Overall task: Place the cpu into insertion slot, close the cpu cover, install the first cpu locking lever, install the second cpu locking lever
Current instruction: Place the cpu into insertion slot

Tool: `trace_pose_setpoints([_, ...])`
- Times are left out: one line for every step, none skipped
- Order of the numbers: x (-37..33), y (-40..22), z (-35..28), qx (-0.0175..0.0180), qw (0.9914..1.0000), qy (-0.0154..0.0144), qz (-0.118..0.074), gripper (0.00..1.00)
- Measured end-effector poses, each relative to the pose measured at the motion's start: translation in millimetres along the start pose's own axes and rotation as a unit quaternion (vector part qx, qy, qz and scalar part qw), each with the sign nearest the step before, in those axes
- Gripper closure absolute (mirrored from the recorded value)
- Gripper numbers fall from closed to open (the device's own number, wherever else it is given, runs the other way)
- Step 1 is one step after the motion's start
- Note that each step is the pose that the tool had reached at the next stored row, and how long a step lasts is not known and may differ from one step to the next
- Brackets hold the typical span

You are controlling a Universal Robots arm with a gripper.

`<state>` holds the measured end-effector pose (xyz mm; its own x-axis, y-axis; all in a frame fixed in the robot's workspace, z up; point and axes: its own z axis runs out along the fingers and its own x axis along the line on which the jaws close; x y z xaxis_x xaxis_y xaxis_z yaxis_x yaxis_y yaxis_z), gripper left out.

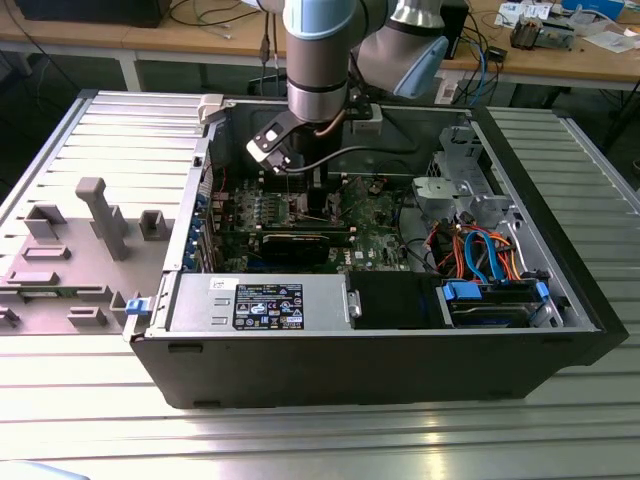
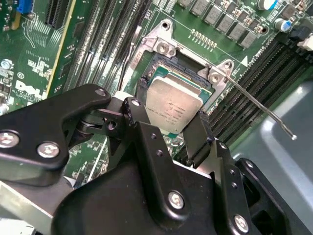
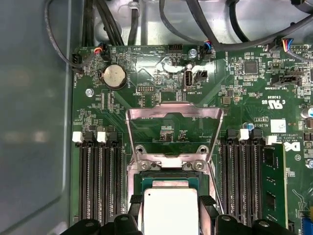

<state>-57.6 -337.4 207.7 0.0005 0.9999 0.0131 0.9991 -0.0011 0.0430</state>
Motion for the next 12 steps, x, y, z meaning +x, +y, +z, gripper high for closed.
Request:
trace_pose_setpoints([0.0, -0.4, 0.8, 0.0000, 1.00000, 0.0000, 0.000, 0.46])
trace_pose_setpoints([0.0, -0.7, 1.4, 0.0000, 1.00000, 0.0000, 0.000, 0.46])
trace_pose_setpoints([-0.1, -0.9, 1.8, 0.0000, 1.00000, -0.0001, 0.000, 0.46])
trace_pose_setpoints([-0.3, -1.0, 2.0, 0.0000, 1.00000, 0.0000, 0.000, 0.46])
trace_pose_setpoints([-0.5, -1.0, 2.1, 0.0000, 1.00000, 0.0000, 0.000, 0.46])
trace_pose_setpoints([-1.1, -1.0, 2.3, 0.0000, 1.00000, 0.0000, 0.000, 0.46])
trace_pose_setpoints([-1.4, -1.0, 2.4, 0.0000, 1.00000, 0.0000, 0.000, 0.46])
trace_pose_setpoints([-1.6, -1.1, 2.8, 0.0001, 1.00000, -0.0003, 0.000, 0.46])
trace_pose_setpoints([-1.6, -1.1, 3.1, 0.0001, 1.00000, -0.0003, 0.000, 0.46])
trace_pose_setpoints([-1.5, -1.1, 3.6, 0.0000, 1.00000, -0.0002, 0.000, 0.46])
trace_pose_setpoints([-1.5, -1.1, 5.1, 0.0000, 1.00000, -0.0003, 0.000, 0.46])
trace_pose_setpoints([-1.6, -1.1, 5.7, 0.0000, 1.00000, -0.0002, 0.000, 0.46])
